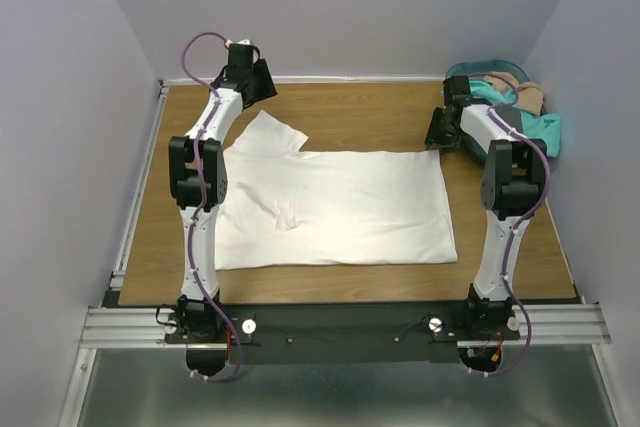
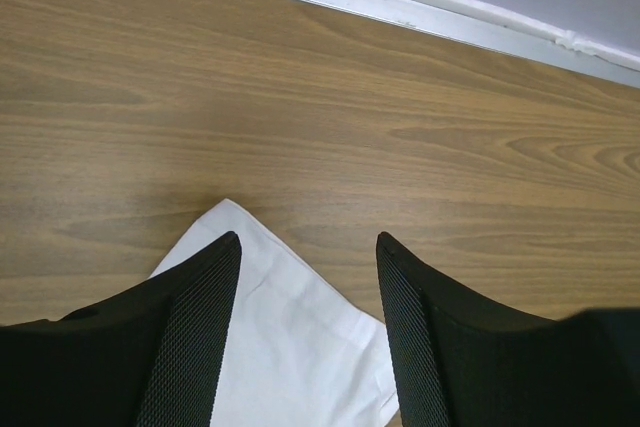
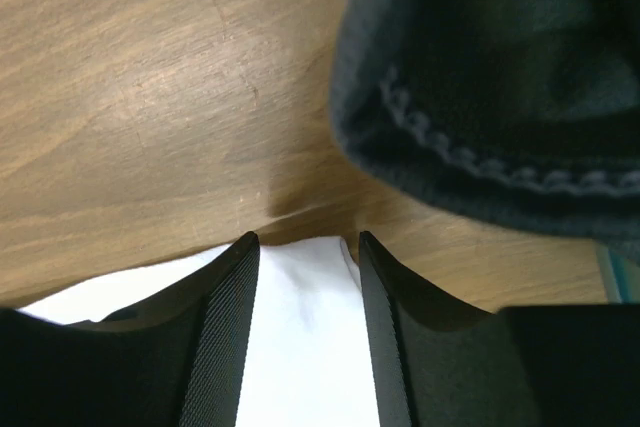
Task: Fold and stack the t-shirts
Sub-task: Fold the tshirt
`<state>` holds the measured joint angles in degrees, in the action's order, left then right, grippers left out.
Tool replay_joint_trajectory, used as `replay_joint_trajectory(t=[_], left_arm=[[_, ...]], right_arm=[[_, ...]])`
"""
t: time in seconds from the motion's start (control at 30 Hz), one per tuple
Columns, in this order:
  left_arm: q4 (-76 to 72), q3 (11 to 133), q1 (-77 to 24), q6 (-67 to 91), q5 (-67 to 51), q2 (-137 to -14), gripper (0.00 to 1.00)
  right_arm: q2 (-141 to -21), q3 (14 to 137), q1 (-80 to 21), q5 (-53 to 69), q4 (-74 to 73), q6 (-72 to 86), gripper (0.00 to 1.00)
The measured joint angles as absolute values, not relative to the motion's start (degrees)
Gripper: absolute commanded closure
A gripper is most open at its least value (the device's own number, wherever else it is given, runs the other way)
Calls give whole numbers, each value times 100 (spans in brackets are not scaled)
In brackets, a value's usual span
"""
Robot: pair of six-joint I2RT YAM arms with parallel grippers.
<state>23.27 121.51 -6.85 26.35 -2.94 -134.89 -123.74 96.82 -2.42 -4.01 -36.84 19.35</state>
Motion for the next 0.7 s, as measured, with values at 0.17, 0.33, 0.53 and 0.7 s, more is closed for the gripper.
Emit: replay_joint_trajectory(t=[0.17, 0.33, 0.53, 0.7], left_arm=[[2497, 12208, -690, 2648, -126, -13585, 36], [2709, 12344, -690, 2663, 113, -13762, 36], [2980, 12392, -690, 2663, 294, -13920, 36], [3024, 12442, -690, 2661, 395, -14057, 41]], right_arm=[[-12381, 9653, -222, -401, -3557, 1944, 70], [-12383, 9524, -213, -399, -3492, 1929, 73], [-12346, 9347, -213, -395, -3343, 1944, 73], [-12331, 9312, -213, -386, -3304, 1946, 74]])
